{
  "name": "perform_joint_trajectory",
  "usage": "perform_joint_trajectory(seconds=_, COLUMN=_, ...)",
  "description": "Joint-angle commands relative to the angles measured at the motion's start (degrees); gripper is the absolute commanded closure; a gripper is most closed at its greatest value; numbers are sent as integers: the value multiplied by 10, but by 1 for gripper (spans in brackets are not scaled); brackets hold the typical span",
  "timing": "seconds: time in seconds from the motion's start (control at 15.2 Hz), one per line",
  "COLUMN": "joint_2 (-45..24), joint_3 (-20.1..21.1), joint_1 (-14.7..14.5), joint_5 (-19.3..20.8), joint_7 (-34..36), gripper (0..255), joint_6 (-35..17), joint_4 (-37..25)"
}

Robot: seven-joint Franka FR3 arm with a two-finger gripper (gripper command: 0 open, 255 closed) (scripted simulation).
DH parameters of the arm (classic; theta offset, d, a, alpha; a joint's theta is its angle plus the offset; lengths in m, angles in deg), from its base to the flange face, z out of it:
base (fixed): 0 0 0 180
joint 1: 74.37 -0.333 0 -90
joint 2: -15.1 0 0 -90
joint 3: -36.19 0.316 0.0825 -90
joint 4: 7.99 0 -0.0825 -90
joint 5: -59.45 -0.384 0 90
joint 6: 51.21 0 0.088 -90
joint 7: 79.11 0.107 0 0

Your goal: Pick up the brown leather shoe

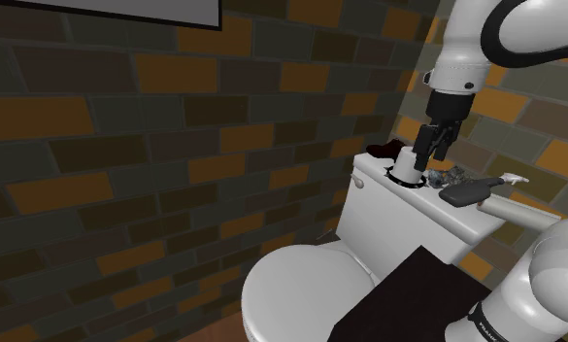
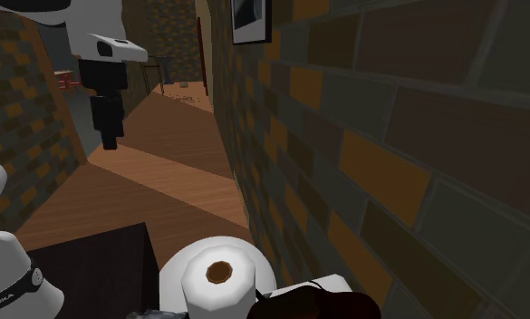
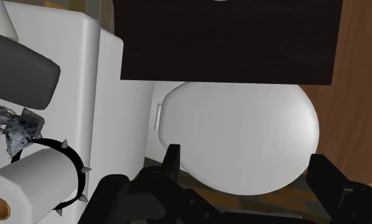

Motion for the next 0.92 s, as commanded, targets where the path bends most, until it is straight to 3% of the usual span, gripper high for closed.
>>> perform_joint_trajectory(seconds=0.0, joint_2=0, joint_3=0, joint_1=0, joint_5=0, joint_7=0, gripper=0, joint_6=0, joint_4=0)
perform_joint_trajectory(seconds=0.86, joint_2=-194, joint_3=-131, joint_1=57, joint_5=59, joint_7=-129, gripper=0, joint_6=-111, joint_4=-97)
